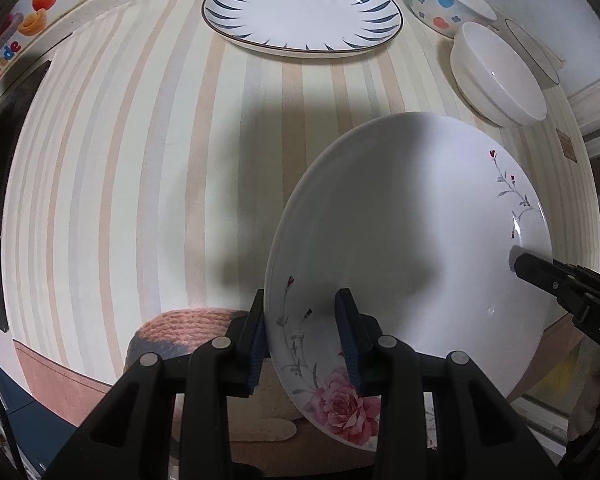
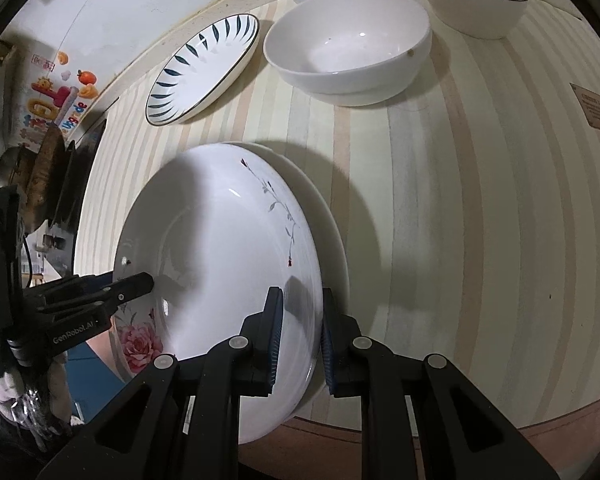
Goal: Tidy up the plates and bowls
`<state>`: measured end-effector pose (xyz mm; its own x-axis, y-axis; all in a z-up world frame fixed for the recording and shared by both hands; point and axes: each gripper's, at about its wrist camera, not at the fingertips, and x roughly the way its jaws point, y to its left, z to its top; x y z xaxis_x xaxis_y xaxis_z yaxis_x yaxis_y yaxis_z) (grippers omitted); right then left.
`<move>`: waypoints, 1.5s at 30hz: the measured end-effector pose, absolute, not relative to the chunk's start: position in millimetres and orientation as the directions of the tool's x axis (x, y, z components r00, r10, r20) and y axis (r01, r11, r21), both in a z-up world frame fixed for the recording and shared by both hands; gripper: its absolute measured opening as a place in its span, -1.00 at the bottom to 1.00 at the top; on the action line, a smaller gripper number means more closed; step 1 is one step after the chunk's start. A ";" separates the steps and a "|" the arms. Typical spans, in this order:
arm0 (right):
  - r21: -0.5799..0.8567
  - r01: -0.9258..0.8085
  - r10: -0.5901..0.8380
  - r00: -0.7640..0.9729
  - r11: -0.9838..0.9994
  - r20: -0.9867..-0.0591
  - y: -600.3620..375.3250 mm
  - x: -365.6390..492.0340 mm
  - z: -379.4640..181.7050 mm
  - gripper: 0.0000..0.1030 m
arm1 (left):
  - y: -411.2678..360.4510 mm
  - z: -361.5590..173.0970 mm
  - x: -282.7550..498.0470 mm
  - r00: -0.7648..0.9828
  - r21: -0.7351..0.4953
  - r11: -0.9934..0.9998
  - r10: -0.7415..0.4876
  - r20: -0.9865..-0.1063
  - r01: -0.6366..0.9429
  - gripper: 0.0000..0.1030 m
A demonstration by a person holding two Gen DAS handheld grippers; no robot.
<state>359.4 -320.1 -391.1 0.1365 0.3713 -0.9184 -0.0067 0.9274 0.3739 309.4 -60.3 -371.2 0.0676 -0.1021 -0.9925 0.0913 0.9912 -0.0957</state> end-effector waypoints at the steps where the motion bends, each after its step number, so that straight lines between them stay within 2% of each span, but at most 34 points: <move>1: 0.369 -0.007 0.366 0.136 0.930 -0.921 -319.5 359.5 -390.0 -0.62 | -60.5 -371.3 309.1 0.068 -0.094 0.991 -0.101 -0.993 0.096 -0.41; 11: 0.403 0.037 0.399 0.083 0.915 -0.913 -327.3 360.3 -386.5 -0.57 | -46.2 -363.7 310.3 0.063 -0.118 0.989 -0.124 -0.990 0.093 -0.41; 15: 0.368 0.047 0.365 0.074 0.928 -0.928 -334.2 363.8 -374.7 -0.56 | -25.8 -338.4 321.8 0.108 -0.135 0.989 -0.141 -0.984 0.065 -0.41; 20: 0.427 0.092 0.410 0.164 0.899 -0.897 -341.5 392.9 -331.5 -0.56 | 2.7 -303.3 372.3 0.188 -0.174 0.985 -0.175 -0.967 0.019 -0.40; 22: 0.467 0.088 0.442 0.208 0.880 -0.873 -333.0 415.3 -316.0 -0.52 | 11.5 -299.1 402.0 0.199 -0.178 0.984 -0.175 -0.964 0.004 -0.40; 25: 0.496 0.071 0.464 0.262 0.865 -0.847 -308.0 464.6 -302.5 -0.30 | 24.7 -308.4 451.4 0.191 -0.200 0.979 -0.190 -0.963 -0.030 -0.40; 31: 0.433 0.105 0.402 0.225 0.896 -0.887 -261.6 557.3 -338.9 -0.28 | 29.2 -350.1 527.6 0.120 -0.226 0.973 -0.218 -0.968 -0.055 -0.40; 37: 0.349 0.150 0.329 0.146 0.925 -0.933 -245.3 596.8 -385.0 -0.28 | 19.4 -383.6 559.6 0.060 -0.210 0.978 -0.209 -0.976 -0.004 -0.40; 38: 0.339 0.148 0.320 0.135 0.929 -0.938 -244.1 600.0 -391.1 -0.28 | 17.6 -385.6 562.4 0.066 -0.238 0.971 -0.238 -0.969 0.005 -0.41; 41: 0.285 0.112 0.270 0.132 0.952 -0.954 -237.3 605.3 -399.9 -0.54 | 10.1 -382.4 566.7 0.092 -0.247 0.968 -0.250 -0.964 0.041 -0.41; 45: 0.233 0.081 0.220 0.147 0.969 -0.964 -227.6 606.8 -402.2 -0.59 | 1.1 -378.5 562.5 0.121 -0.188 0.980 -0.195 -0.973 0.067 -0.43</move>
